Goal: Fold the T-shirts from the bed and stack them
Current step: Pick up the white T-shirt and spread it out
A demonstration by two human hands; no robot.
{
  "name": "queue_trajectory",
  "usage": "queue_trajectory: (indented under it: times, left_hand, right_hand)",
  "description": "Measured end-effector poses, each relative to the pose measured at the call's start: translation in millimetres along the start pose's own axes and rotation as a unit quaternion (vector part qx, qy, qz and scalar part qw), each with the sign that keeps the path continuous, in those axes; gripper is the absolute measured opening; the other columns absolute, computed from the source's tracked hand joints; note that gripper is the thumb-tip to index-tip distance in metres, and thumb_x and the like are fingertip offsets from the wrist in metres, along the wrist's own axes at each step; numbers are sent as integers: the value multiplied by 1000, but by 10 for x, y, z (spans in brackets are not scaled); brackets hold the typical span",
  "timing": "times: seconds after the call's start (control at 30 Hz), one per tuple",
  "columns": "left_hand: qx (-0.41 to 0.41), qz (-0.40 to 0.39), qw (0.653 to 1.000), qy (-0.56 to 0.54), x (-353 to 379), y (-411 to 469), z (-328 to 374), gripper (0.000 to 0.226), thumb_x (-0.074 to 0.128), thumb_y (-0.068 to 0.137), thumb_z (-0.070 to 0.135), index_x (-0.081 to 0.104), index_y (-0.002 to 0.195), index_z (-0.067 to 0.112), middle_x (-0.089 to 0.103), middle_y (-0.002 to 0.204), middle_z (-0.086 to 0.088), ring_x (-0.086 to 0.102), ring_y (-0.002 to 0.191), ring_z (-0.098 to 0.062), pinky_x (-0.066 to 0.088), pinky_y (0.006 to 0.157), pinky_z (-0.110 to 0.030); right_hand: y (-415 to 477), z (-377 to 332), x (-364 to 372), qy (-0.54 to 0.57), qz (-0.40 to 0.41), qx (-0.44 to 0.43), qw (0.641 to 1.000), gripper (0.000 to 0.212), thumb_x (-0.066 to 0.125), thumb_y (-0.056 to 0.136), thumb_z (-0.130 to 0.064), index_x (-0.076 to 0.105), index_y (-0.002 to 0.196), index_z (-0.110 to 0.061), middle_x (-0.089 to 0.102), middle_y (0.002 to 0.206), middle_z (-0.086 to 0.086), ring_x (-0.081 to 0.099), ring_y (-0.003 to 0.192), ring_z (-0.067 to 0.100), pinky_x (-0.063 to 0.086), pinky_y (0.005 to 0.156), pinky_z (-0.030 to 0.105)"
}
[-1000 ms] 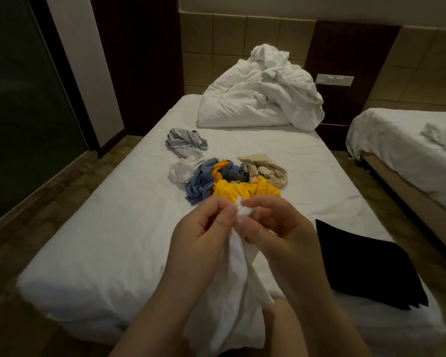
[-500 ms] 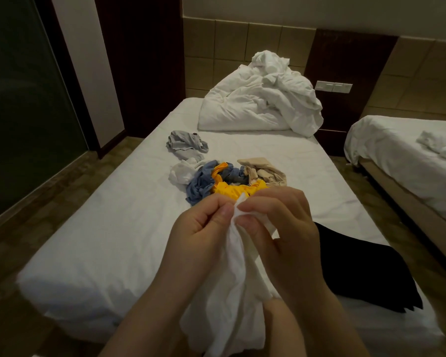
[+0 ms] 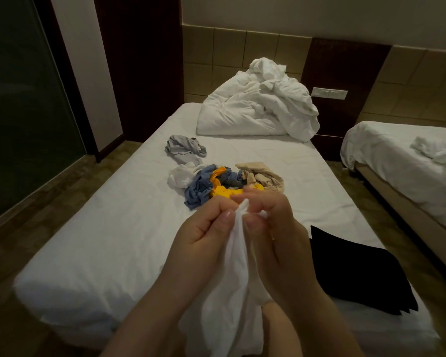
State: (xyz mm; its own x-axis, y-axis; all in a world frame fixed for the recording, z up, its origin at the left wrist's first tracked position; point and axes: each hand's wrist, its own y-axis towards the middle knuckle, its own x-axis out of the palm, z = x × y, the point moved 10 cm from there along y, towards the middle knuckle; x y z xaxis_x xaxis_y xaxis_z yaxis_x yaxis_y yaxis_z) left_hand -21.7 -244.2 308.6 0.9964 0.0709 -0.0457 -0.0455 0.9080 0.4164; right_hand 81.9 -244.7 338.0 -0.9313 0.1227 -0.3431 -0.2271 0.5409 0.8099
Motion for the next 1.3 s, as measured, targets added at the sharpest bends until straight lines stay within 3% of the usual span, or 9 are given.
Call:
queue_trajectory:
  times: [0.13, 0.3, 0.43, 0.67, 0.77, 0.87, 0.97, 1.17, 1.3]
  left_hand:
    - [-8, -3, 1000, -13, -1, -18, -31, 22, 43, 85, 25, 59, 70, 26, 54, 60, 13, 48, 58, 3, 38, 55, -10]
    - [-15, 15, 999, 46, -62, -9, -109, 19, 52, 80, 45, 57, 84, 27, 53, 65, 6, 50, 60, 1, 41, 55, -12]
    - [24, 13, 991, 130, -72, 21, -8, 27, 46, 77, 57, 46, 97, 38, 58, 76, 16, 57, 66, -1, 45, 56, -13]
    - [77, 20, 945, 318, -111, 336, 361, 31, 48, 70, 52, 47, 98, 39, 55, 97, 17, 53, 88, 1, 51, 77, -31]
    - [95, 11, 955, 280, -100, 651, 690, 49, 39, 64, 48, 62, 92, 15, 61, 85, 5, 57, 80, -10, 50, 74, -34]
    - [60, -16, 966, 251, -111, 974, 831, 49, 43, 64, 51, 67, 80, 11, 64, 75, 5, 59, 70, -8, 49, 68, -29]
    - [11, -45, 967, 252, -114, 1195, 872, 67, 46, 63, 62, 70, 96, 9, 70, 91, -6, 66, 84, -20, 54, 82, -39]
    - [-2, -106, 988, 111, -127, 1378, 1111, 34, 69, 69, 52, 73, 86, 23, 73, 86, 8, 69, 80, -9, 55, 72, -20]
    - [43, -45, 997, 37, -263, 1413, 1366, 24, 63, 77, 48, 73, 77, 26, 69, 83, 3, 67, 80, -17, 56, 73, -28]
  right_hand:
    - [-12, 28, 41, -18, -13, 5, 1000, 3, 39, 92, -24, 40, 92, -26, 40, 79, -22, 42, 70, -7, 32, 66, 5]
    - [-12, 73, 55, -38, -18, 29, 999, 5, 38, 90, -28, 39, 91, -33, 41, 76, -22, 44, 68, -5, 33, 62, 6]
    - [139, 103, 52, -51, -38, 49, 997, 15, 38, 86, -34, 30, 87, -47, 44, 75, -23, 50, 71, -4, 37, 60, 6]
    - [808, -150, -156, -115, -50, -56, 991, 7, 49, 92, -22, 45, 93, -28, 48, 77, -18, 53, 75, 3, 41, 70, 6]
    - [1224, -248, -316, -132, -31, -87, 987, 3, 52, 91, -21, 53, 94, -20, 49, 80, -20, 53, 81, -1, 40, 72, 9]
    - [1663, -358, -516, -120, -13, -109, 987, 3, 54, 90, -16, 55, 92, -18, 51, 80, -23, 51, 80, -13, 36, 71, 3]
    - [2027, -437, -656, -112, -14, -106, 988, 12, 56, 90, -14, 50, 90, -24, 51, 80, -24, 50, 79, -15, 34, 70, 2]
    - [2574, -679, -1001, -136, -7, -96, 986, 9, 52, 93, -20, 51, 93, -28, 51, 84, -23, 47, 79, -16, 31, 66, 0]
    - [2674, -825, -1164, -130, -14, -98, 987, 16, 51, 93, -15, 59, 89, -29, 55, 84, -26, 48, 78, -20, 31, 68, -2]
